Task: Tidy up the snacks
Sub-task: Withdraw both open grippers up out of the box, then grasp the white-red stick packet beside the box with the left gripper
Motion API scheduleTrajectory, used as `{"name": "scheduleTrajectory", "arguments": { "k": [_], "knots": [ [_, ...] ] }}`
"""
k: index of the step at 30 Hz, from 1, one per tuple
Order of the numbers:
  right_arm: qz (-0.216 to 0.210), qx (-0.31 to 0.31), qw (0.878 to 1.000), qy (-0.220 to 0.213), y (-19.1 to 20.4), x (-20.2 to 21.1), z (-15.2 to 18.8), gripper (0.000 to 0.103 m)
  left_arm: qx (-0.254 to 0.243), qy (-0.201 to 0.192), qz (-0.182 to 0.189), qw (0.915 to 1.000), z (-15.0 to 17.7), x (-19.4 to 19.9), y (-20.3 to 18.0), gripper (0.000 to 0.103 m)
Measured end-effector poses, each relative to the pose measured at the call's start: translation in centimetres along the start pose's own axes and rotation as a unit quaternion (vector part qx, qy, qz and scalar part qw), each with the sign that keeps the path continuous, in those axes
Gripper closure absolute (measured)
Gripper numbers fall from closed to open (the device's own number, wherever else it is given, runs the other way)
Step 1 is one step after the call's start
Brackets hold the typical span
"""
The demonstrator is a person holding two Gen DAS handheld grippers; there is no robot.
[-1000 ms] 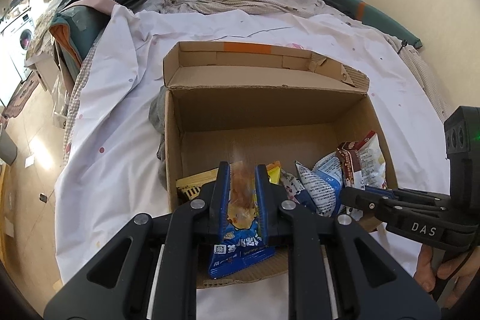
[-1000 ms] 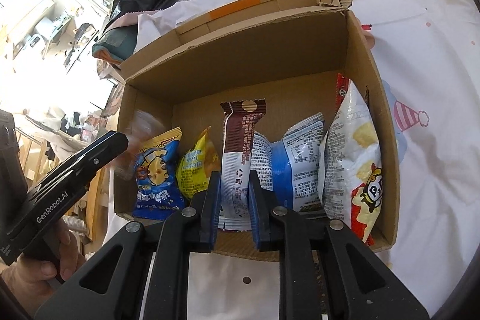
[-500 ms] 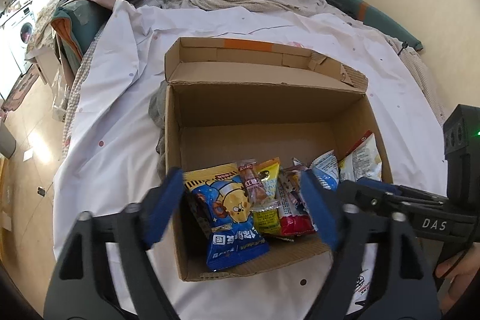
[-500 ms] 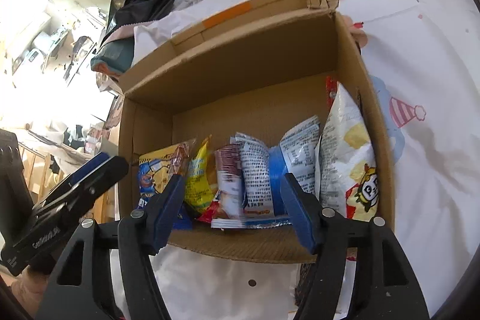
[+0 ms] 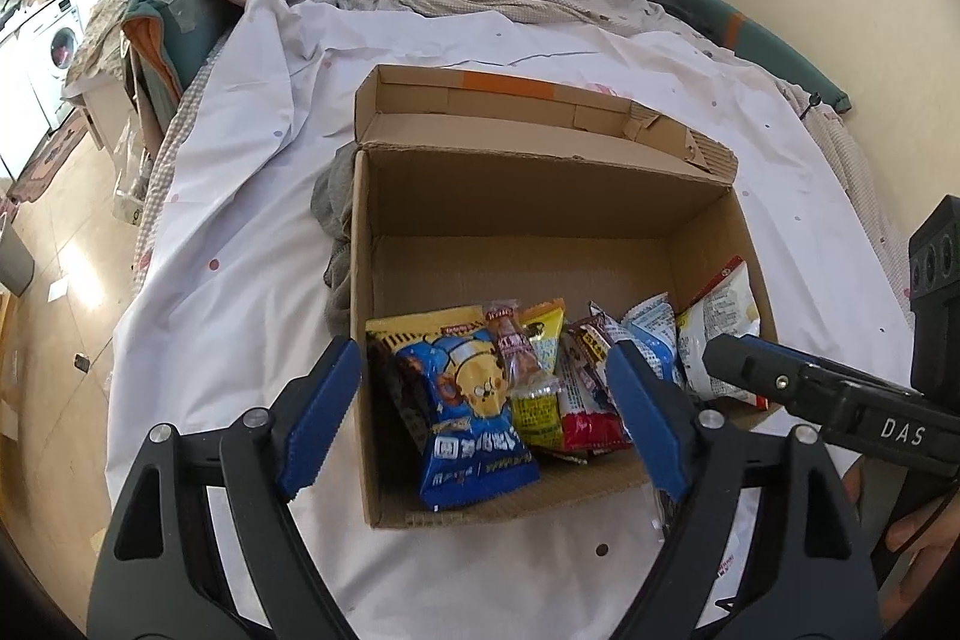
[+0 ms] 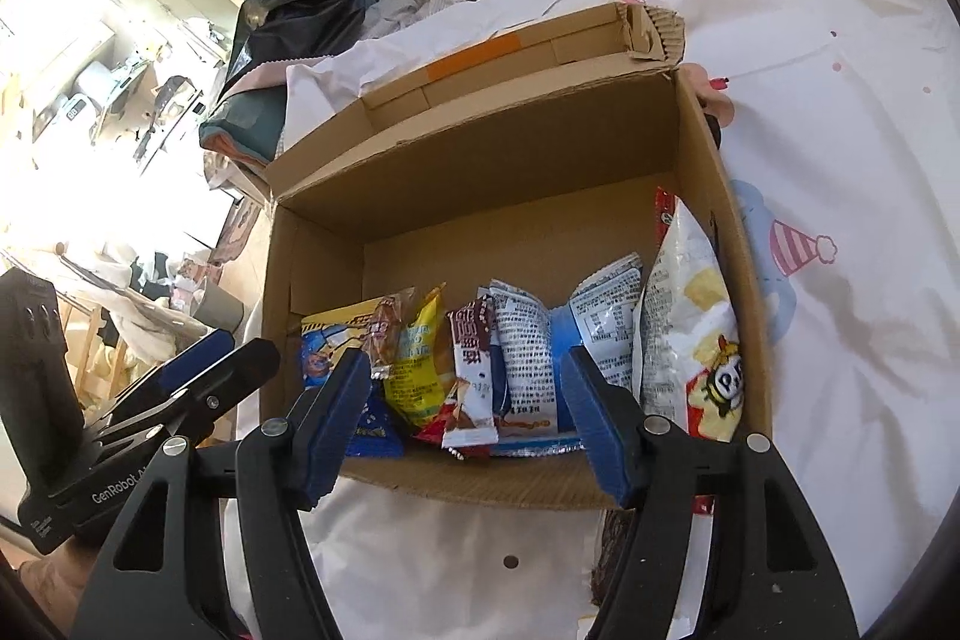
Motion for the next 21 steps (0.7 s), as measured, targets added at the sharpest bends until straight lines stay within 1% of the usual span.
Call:
{"name": "scheduleTrajectory", "arguments": {
  "k": [6, 10, 12, 15, 21],
  "knots": [
    [0.006, 0.003, 1.0, -0.006, 0.5, 1.6, 1.7, 0.034, -0.004, -0.009, -0.004, 0.9999, 1.5, 1.7, -0.2, 0.022],
    [0.012, 0.006, 1.0, -0.009, 0.8, 2.5, 3.0, 0.034, 0.004, -0.005, -0.001, 1.0, 3.1, 2.5, 0.0, 0.022],
    [0.014, -0.002, 1.0, -0.006, 0.6, 2.6, 3.8, 0.034, 0.006, -0.003, -0.003, 1.0, 3.7, 2.7, 0.2, 0.022],
    [0.006, -0.017, 1.0, 0.0, 0.1, 2.8, 5.1, 0.034, 0.014, 0.002, -0.002, 0.9999, 4.9, 2.9, 0.4, 0.022],
    [0.015, -0.039, 0.999, -0.001, -1.3, 3.7, 7.0, 0.034, 0.033, 0.018, 0.001, 0.9993, 7.0, 2.7, 0.7, 0.022]
  ]
}}
Point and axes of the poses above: each gripper's, at about its wrist camera, not at the fingertips, and x roughly against the way its jaws point, y to its left, z to its underside, the point moved 2 cm from there along -x, roughly the way its jaws point, and after that the axes turned 11 degrees about y, right-handed, at the moved point
